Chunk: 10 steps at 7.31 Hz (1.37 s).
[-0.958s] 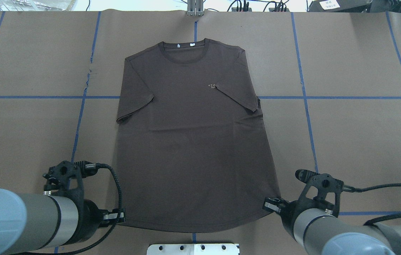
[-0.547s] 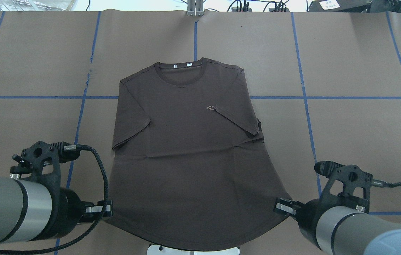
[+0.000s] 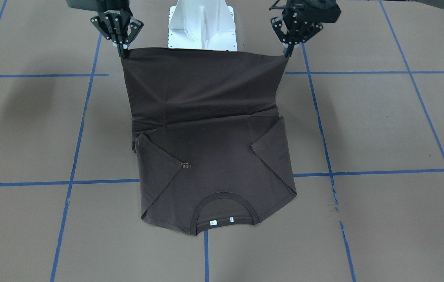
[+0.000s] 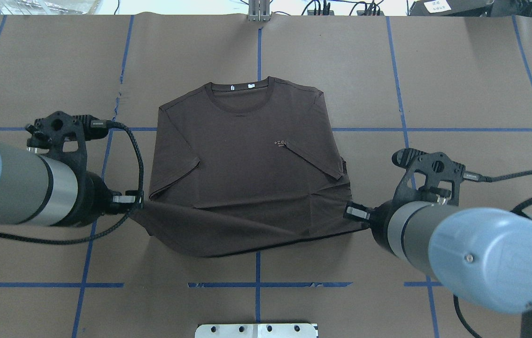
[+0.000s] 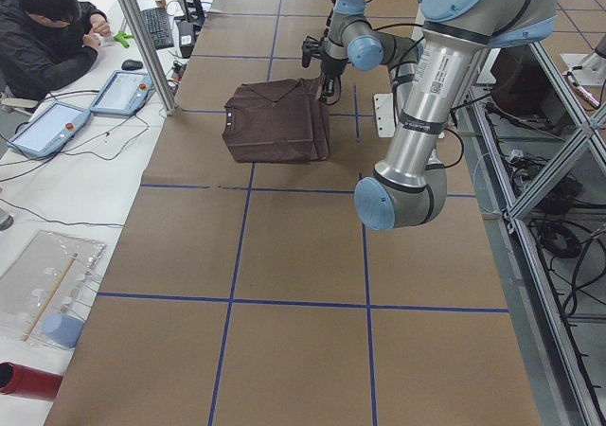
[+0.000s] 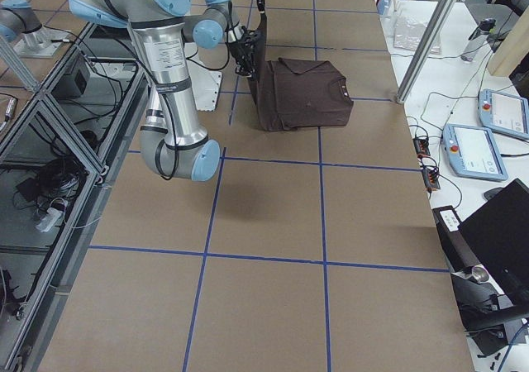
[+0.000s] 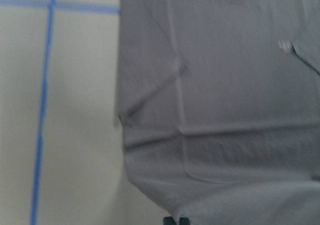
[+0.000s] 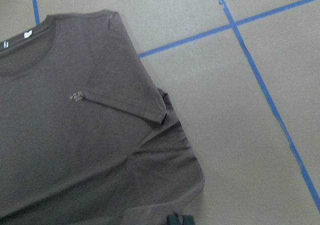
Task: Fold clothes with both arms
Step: 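Lift the hem corners with both grippers, then carry the hem with both grippers toward the collar, folding the shirt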
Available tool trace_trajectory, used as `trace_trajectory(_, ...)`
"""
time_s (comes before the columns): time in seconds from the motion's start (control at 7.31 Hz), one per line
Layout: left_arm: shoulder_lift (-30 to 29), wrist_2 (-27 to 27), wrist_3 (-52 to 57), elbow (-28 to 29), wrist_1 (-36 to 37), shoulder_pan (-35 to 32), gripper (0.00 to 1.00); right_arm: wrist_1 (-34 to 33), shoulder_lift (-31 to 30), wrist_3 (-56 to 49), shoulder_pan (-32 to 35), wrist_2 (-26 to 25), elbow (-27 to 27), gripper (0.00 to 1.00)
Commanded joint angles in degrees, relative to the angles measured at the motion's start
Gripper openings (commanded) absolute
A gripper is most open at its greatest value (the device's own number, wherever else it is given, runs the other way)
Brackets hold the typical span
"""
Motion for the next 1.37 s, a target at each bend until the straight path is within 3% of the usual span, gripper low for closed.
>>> trace_trajectory(0.0, -3.8, 0.3, 3.4, 9.5, -2.3, -6.1, 0.00, 3.5, 6.0, -6.3, 11.7, 5.0, -11.5, 0.00)
trace_trajectory(0.27, -4.2, 0.6, 5.4, 21.0, -13.9, -8.3, 0.00, 22.9, 7.3, -8.0, 17.3, 7.5, -29.1, 0.00)
trace_trajectory(0.82, -7.6, 2.7, 6.3, 41.2, -31.0, -9.4, 0.00, 42.6, 19.1, -9.7, 18.6, 7.4, -61.2, 0.00)
trace_trajectory(0.96, -9.5, 2.7, 6.3, 47.2, -35.0, -9.3, 0.00, 45.2, 20.5, -9.8, 18.6, 7.4, -65.5, 0.00)
trace_trajectory(1.23, -11.5, 4.0, 6.3, 56.0, -41.9, -9.3, 0.00, 46.6, 20.4, -10.2, 18.4, 7.4, -68.2, 0.00)
